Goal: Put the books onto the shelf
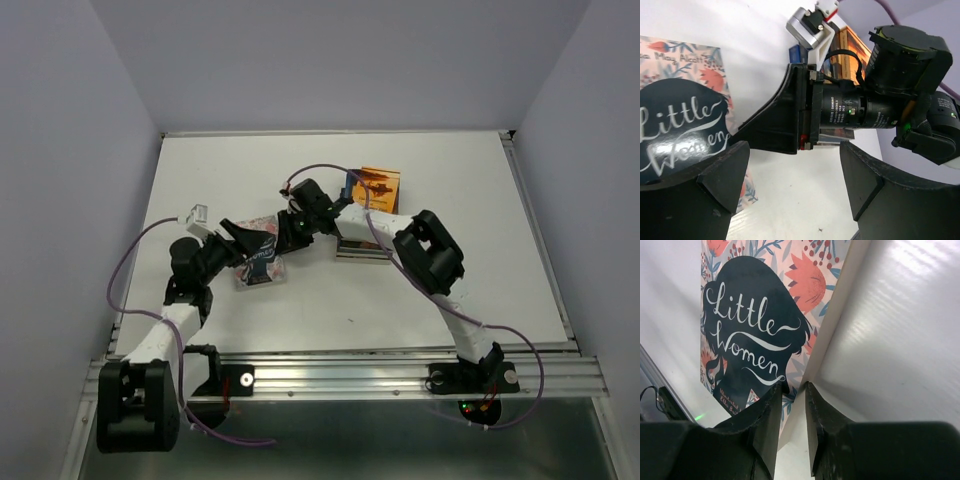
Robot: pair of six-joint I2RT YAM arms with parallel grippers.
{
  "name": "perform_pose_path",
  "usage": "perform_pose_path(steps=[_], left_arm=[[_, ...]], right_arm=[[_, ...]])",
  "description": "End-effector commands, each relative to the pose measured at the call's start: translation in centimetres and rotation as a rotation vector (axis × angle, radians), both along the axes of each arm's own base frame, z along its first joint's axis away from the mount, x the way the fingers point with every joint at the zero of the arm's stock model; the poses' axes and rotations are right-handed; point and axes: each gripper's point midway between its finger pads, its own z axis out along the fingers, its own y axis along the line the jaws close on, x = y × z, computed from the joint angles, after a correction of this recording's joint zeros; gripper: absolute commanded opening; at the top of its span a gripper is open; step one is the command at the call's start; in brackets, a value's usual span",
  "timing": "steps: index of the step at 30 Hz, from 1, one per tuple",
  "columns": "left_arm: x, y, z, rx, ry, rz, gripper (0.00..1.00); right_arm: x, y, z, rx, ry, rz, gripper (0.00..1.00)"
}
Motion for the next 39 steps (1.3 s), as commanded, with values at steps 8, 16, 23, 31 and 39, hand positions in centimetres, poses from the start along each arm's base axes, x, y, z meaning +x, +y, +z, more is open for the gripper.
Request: perform_pose_path(steps=[8,16,23,31,39], left_arm=[[0.5,-1.1,-2.5,0.029,0.095,0.022,0.95],[0.0,7.9,-4.3,0.253,0.396,0.484,0.99],[-1.7,8.9,-8.9,0.218,0.571,0.547,0.99],[-2.4,5.4,-11.9,0.126,0.568,0.304,0.99],[-1.6,0.8,-9.2,-0.002,0.400,0.044,0.96]], right_arm=[[-3.3,-0.4,-3.4,-0.042,0.110,0.053,0.29],[-2.0,-1.4,-3.9,-0.085,0.066,0.006,0.28],[-0.5,-2.2,-4.1,-0.102,0.048,-0.033,0.22],[-0.4,-2.0,-4.0,-0.085,0.054,0.012,0.33],[-1.3,-1.8,-5.3,-0.091,0.116,0.041,0.32]])
